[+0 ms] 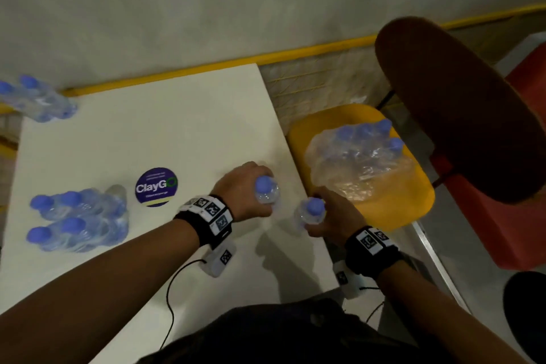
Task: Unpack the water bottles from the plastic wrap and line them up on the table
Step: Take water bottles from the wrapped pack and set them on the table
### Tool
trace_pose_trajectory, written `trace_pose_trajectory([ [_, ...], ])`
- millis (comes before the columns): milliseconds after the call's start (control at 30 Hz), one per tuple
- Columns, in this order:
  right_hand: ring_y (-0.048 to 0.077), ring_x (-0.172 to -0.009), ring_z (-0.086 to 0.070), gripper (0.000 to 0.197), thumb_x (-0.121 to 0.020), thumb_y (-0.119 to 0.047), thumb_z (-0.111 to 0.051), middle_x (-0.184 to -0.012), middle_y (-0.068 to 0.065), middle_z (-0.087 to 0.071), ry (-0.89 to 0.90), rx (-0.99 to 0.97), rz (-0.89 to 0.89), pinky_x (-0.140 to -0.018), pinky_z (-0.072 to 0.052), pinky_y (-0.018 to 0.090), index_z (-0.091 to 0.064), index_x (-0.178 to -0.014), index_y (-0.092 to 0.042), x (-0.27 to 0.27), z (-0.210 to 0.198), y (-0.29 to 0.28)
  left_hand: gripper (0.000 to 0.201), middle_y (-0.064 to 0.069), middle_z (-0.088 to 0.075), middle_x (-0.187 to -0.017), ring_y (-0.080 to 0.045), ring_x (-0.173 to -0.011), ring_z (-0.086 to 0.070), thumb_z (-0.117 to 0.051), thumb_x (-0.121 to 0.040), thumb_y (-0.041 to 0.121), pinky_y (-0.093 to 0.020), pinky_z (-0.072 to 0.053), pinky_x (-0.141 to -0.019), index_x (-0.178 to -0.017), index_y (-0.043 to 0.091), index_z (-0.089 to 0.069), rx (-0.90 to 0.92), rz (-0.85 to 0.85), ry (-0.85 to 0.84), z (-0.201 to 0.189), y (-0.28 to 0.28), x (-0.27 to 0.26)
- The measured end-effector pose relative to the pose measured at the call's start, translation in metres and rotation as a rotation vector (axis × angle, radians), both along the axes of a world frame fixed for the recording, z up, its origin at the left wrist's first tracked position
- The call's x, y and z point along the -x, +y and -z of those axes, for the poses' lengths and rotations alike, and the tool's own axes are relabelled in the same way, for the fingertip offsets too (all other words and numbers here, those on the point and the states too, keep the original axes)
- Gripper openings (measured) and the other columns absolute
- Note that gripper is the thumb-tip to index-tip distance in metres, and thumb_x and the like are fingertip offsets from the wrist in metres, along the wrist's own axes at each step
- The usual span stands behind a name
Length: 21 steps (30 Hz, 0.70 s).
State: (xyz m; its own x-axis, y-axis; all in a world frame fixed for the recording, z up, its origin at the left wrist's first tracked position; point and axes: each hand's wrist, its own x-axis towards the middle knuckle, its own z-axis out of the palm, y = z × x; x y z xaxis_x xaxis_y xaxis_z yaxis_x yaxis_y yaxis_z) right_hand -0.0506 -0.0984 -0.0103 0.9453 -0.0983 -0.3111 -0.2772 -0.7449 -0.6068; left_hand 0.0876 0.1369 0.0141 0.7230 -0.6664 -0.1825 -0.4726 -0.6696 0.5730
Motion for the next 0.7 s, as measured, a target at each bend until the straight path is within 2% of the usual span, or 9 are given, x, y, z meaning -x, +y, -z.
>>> trace_pose_trajectory([
  [100, 0.020, -0.078, -0.060, 0.059, -0.053, -0.053, -0.077, -0.090, -0.009, -0.058, 0.027, -0.015, -0.152, -0.069, -0.053, 0.041, -0.044, -0.098, -0.033, -0.032, 0.002, 0.065, 0.052, 0.017, -0.062, -0.085, -0.014, -0.081, -0.062, -0.075, -0.056, 0.073, -0.034, -0.055, -0.079, -0.091, 0.040, -0.058, -0.128, -0.060, -0.102, -0.003, 0.071, -0.024],
  [167, 0.016, -0.078, -0.058, 0.056, -0.054, -0.053, -0.078, -0.090, -0.012, -0.057, 0.036, -0.013, -0.227, -0.071, -0.054, 0.040, -0.044, -0.096, -0.036, -0.053, 0.001, 0.112, 0.055, 0.019, -0.060, -0.082, -0.016, -0.085, -0.062, -0.072, -0.054, 0.077, -0.037, -0.055, -0.080, -0.093, 0.040, -0.060, -0.201, -0.122, -0.147, -0.006, 0.116, -0.037],
  [233, 0.015, -0.080, -0.058, 0.056, -0.053, -0.054, -0.077, -0.094, -0.013, -0.056, 0.030, -0.024, -0.299, -0.073, -0.054, 0.040, -0.044, -0.095, -0.037, -0.072, 0.002, 0.159, 0.050, 0.020, -0.056, -0.078, -0.020, -0.089, -0.061, -0.069, -0.054, 0.073, -0.039, -0.055, -0.077, -0.092, 0.042, -0.061, -0.264, -0.207, -0.163, -0.014, 0.161, -0.045],
  [300, 0.016, -0.080, -0.058, 0.058, -0.053, -0.056, -0.076, -0.096, -0.013, -0.054, 0.019, -0.021, -0.379, -0.072, -0.055, 0.042, -0.043, -0.096, -0.038, -0.088, 0.005, 0.202, 0.043, 0.019, -0.056, -0.073, -0.022, -0.086, -0.061, -0.068, -0.054, 0.066, -0.039, -0.056, -0.075, -0.090, 0.043, -0.061, -0.313, -0.273, -0.144, -0.019, 0.202, -0.051],
  [367, 0.019, -0.080, -0.058, 0.060, -0.052, -0.057, -0.075, -0.097, -0.013, -0.053, 0.013, -0.014, -0.431, -0.071, -0.056, 0.042, -0.042, -0.098, -0.038, -0.102, 0.008, 0.240, 0.040, 0.016, -0.060, -0.075, -0.020, -0.082, -0.063, -0.068, -0.053, 0.061, -0.038, -0.057, -0.075, -0.090, 0.049, -0.061, -0.343, -0.349, -0.085, -0.022, 0.235, -0.056],
  [467, 0.020, -0.080, -0.058, 0.060, -0.052, -0.056, -0.075, -0.099, -0.012, -0.052, 0.016, -0.006, -0.449, -0.070, -0.056, 0.044, -0.042, -0.099, -0.036, -0.117, 0.012, 0.287, 0.031, 0.017, -0.060, -0.073, -0.017, -0.078, -0.062, -0.066, -0.056, 0.058, -0.037, -0.057, -0.078, -0.085, 0.050, -0.057, -0.383, -0.404, -0.090, -0.022, 0.267, -0.065],
  [533, 0.020, -0.082, -0.059, 0.059, -0.055, -0.051, -0.078, -0.102, -0.010, -0.053, 0.023, 0.004, -0.448, -0.072, -0.056, 0.043, -0.043, -0.100, -0.035, -0.123, 0.012, 0.313, 0.030, 0.020, -0.055, -0.067, -0.016, -0.075, -0.056, -0.067, -0.059, 0.058, -0.041, -0.054, -0.084, -0.084, 0.045, -0.057, -0.404, -0.409, -0.095, -0.021, 0.280, -0.069],
  [600, 0.020, -0.086, -0.061, 0.060, -0.059, -0.045, -0.082, -0.109, -0.008, -0.054, 0.027, 0.015, -0.434, -0.074, -0.055, 0.040, -0.045, -0.105, -0.034, -0.128, 0.014, 0.335, 0.031, 0.023, -0.050, -0.066, -0.015, -0.079, -0.050, -0.067, -0.059, 0.061, -0.049, -0.050, -0.094, -0.082, 0.046, -0.053, -0.440, -0.394, -0.087, -0.017, 0.291, -0.073],
  [700, 0.020, -0.092, -0.061, 0.064, -0.061, -0.040, -0.082, -0.115, -0.007, -0.053, 0.025, 0.009, -0.395, -0.079, -0.055, 0.040, -0.046, -0.113, -0.031, -0.134, 0.019, 0.363, 0.041, 0.021, -0.050, -0.075, -0.020, -0.091, -0.056, -0.068, -0.058, 0.059, -0.052, -0.047, -0.098, -0.096, 0.047, -0.059, -0.469, -0.369, -0.048, -0.011, 0.305, -0.079],
])
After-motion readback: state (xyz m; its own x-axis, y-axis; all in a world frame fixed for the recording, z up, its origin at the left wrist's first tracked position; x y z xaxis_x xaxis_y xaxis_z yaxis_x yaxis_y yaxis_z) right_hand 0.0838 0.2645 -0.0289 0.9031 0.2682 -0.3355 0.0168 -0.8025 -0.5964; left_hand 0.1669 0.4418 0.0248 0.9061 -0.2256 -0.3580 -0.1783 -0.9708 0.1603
